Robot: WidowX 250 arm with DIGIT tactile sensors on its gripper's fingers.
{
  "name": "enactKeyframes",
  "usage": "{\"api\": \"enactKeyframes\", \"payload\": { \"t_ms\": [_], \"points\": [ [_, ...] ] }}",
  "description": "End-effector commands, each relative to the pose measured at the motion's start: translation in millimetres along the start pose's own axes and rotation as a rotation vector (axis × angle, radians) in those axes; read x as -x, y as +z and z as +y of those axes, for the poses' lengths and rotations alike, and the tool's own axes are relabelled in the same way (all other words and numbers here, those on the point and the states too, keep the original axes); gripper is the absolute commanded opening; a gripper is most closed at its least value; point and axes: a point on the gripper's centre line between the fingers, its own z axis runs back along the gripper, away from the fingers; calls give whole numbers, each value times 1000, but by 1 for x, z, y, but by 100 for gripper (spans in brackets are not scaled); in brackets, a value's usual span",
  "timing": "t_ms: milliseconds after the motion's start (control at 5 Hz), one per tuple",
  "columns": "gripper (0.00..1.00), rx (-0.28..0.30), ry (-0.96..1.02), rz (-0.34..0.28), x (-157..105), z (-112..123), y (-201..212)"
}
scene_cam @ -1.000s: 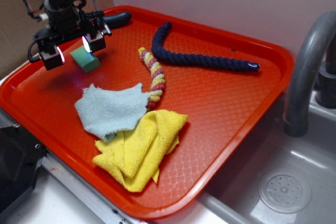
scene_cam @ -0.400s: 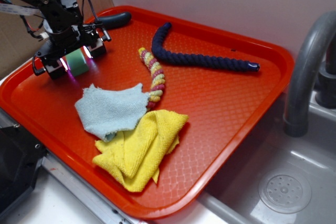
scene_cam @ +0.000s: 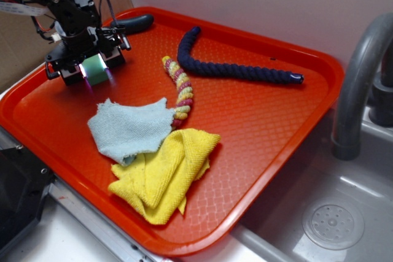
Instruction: Grab the green block.
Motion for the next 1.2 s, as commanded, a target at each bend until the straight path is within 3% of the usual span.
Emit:
{"api": "enactKeyframes", "payload": {
  "t_ms": [0,200,400,600,800,1000],
  "points": [
    [0,46,-302,151,-27,-22,56],
    [0,176,-520,204,-25,-43,110],
    [0,229,-686,241,-26,-50,149],
    [0,338,-809,241,-12,-46,196],
    [0,412,-821,304,-7,-38,226],
    [0,432,-801,314,-7,-35,239]
  ]
}}
